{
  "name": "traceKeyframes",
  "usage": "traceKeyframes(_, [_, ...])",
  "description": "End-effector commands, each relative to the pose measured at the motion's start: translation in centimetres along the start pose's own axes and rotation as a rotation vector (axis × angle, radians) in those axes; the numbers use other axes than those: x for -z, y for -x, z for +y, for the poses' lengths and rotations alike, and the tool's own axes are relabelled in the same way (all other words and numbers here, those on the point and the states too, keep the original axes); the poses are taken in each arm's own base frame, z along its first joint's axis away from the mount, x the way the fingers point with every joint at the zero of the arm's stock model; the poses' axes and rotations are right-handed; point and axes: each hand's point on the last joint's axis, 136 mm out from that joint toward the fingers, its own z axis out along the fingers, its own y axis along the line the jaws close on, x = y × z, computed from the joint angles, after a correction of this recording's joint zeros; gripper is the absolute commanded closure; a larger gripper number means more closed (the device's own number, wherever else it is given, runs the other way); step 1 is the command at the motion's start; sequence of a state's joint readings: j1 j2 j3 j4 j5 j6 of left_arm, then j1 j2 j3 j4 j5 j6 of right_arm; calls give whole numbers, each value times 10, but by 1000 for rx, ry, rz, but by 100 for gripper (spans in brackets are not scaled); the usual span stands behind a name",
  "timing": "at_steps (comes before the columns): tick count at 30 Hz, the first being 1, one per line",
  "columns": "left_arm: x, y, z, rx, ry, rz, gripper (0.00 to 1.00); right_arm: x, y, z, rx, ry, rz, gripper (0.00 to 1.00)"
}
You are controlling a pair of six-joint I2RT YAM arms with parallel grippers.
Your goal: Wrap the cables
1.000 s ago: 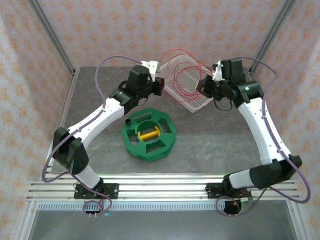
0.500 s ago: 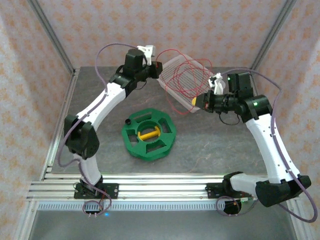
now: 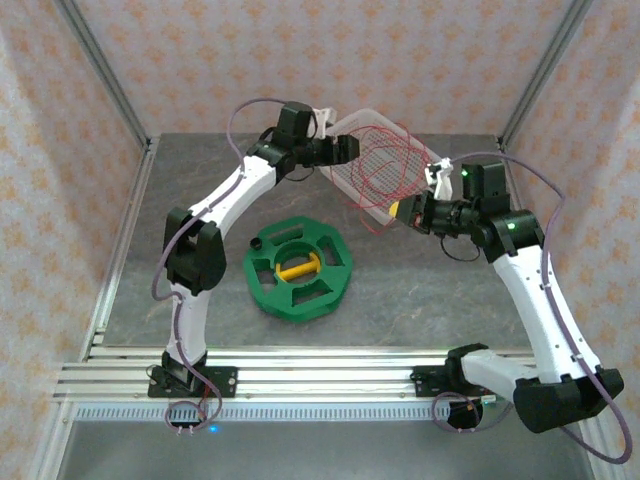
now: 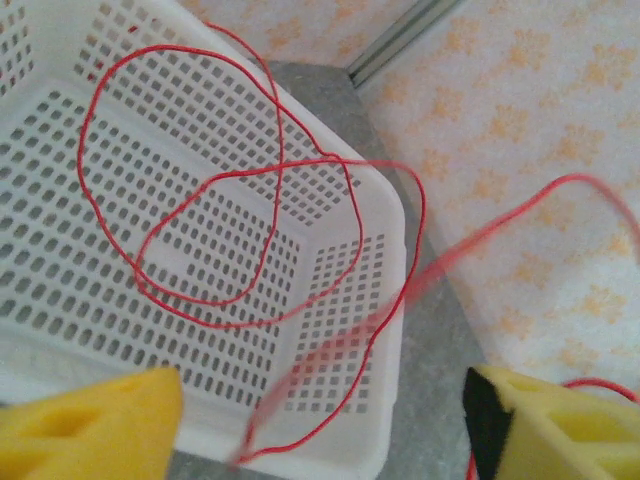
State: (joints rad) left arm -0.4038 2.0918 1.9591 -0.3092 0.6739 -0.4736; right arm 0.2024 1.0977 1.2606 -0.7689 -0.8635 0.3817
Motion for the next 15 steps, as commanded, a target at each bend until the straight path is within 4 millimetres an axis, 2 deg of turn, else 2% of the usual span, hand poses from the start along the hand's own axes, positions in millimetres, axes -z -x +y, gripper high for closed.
traceKeyframes(1, [47,18,-7,24,35,-24,19,4,17,5,-46,57,-68,100])
traceKeyframes(4, [70,15,0,38,71,-37,14,7,22,1,-85,58,-89,100])
traceKeyframes(6, [90,14,-7,27,74,-55,8,9,25,-3,-98,41,-106,100])
traceKeyframes(8, [101,9,-9,20,82,-59,1,10,28,-6,-114,28,-117,100])
traceKeyframes(15, [131,-16,-18,57,93,-30,1,5,36,-16,-158,-5,-129,100])
